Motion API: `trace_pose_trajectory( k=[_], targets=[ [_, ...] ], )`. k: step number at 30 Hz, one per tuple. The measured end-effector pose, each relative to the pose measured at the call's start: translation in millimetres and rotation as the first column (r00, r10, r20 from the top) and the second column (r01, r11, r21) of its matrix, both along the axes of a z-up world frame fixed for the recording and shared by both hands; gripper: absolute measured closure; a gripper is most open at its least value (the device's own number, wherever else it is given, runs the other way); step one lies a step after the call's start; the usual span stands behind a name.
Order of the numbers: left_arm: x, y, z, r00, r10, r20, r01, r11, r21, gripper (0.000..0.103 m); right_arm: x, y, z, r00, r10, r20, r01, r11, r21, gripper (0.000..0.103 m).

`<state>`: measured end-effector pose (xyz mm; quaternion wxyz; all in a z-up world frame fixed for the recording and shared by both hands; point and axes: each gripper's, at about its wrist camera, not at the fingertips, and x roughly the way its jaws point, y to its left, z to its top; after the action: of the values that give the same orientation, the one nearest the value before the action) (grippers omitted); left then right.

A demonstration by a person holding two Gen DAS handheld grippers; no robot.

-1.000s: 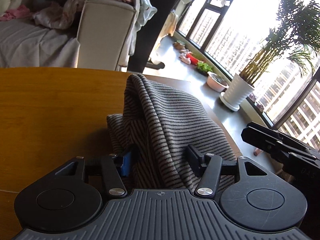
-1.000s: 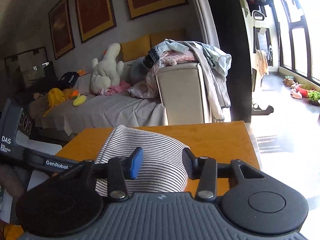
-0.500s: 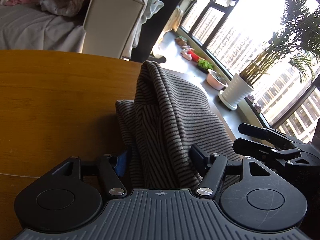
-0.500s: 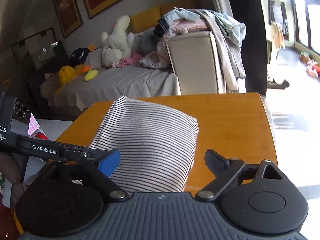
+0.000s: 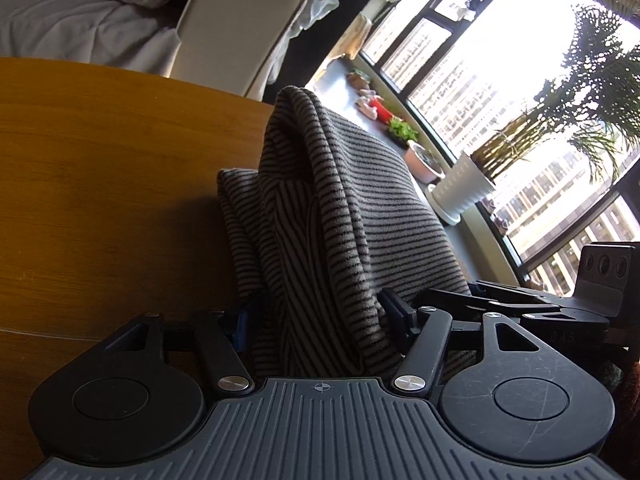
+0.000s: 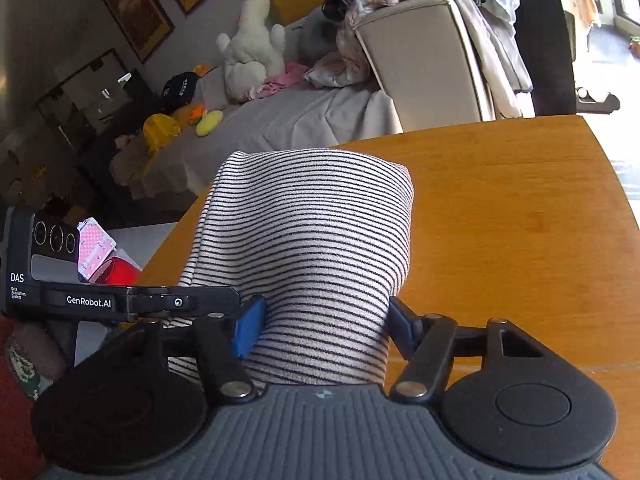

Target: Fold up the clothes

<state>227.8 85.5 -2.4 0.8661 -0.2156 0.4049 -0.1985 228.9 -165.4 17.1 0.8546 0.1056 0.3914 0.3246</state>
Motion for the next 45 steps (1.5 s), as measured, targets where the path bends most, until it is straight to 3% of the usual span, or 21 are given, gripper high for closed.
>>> trace_pose_trajectory(
  k=[5, 12, 16, 19, 23, 25, 29, 30, 35, 40, 42, 44, 45],
  targets=[
    [4, 56, 0, 0.994, 0.113, 0.016, -0.112, 0.994, -0.008, 0.037, 34, 62, -2, 0.997, 0.074, 0.024, -0.074, 0.997, 0.004, 0.037],
    [18, 125, -3, 0.963, 0.265, 0.039, -0.264, 0.964, -0.037, 0.036, 77, 137, -3, 0.989, 0.123, 0.08, -0.122, 0.992, -0.015, 0.036],
    [25, 144, -4, 0.95, 0.308, 0.046, -0.306, 0.951, -0.052, 0.035, 84, 155, -1, 0.986, 0.115, 0.118, -0.11, 0.993, -0.044, 0.028],
    [27, 147, -5, 0.951, 0.306, 0.049, -0.303, 0.951, -0.061, 0.034, 73, 156, 7, 0.977, 0.098, 0.187, -0.081, 0.992, -0.093, 0.025],
    [28, 147, -8, 0.948, 0.313, 0.053, -0.309, 0.948, -0.069, 0.034, 33, 150, 27, 0.93, 0.132, 0.344, -0.092, 0.987, -0.131, 0.055],
    [28, 147, -8, 0.947, 0.316, 0.052, -0.311, 0.947, -0.076, 0.034, 18, 151, 28, 0.926, 0.171, 0.338, -0.136, 0.983, -0.124, 0.055],
    [25, 145, -7, 0.948, 0.313, 0.06, -0.309, 0.948, -0.069, 0.034, 8, 163, 13, 0.913, 0.213, 0.348, -0.146, 0.967, -0.21, 0.051],
    [24, 144, -4, 0.948, 0.311, 0.068, -0.307, 0.95, -0.061, 0.038, 8, 164, 12, 0.91, 0.217, 0.354, -0.146, 0.965, -0.218, 0.051],
    [23, 136, 30, 0.936, 0.3, 0.186, -0.306, 0.952, 0.005, 0.041, 8, 168, 8, 0.894, 0.238, 0.38, -0.148, 0.956, -0.253, 0.051],
    [34, 128, 71, 0.908, 0.274, 0.317, -0.304, 0.951, 0.049, 0.041, 5, 164, 11, 0.887, 0.244, 0.391, -0.149, 0.955, -0.258, 0.051],
    [54, 125, 74, 0.915, 0.257, 0.311, -0.287, 0.957, 0.053, 0.041, 4, 159, 14, 0.892, 0.223, 0.393, -0.133, 0.961, -0.242, 0.049],
    [73, 124, 66, 0.93, 0.246, 0.274, -0.272, 0.96, 0.063, 0.041, 4, 150, 17, 0.908, 0.159, 0.387, -0.083, 0.975, -0.208, 0.034],
    [78, 125, 60, 0.935, 0.246, 0.255, -0.27, 0.961, 0.064, 0.042, 6, 146, 16, 0.918, 0.136, 0.372, -0.067, 0.979, -0.192, 0.031]
  ],
)
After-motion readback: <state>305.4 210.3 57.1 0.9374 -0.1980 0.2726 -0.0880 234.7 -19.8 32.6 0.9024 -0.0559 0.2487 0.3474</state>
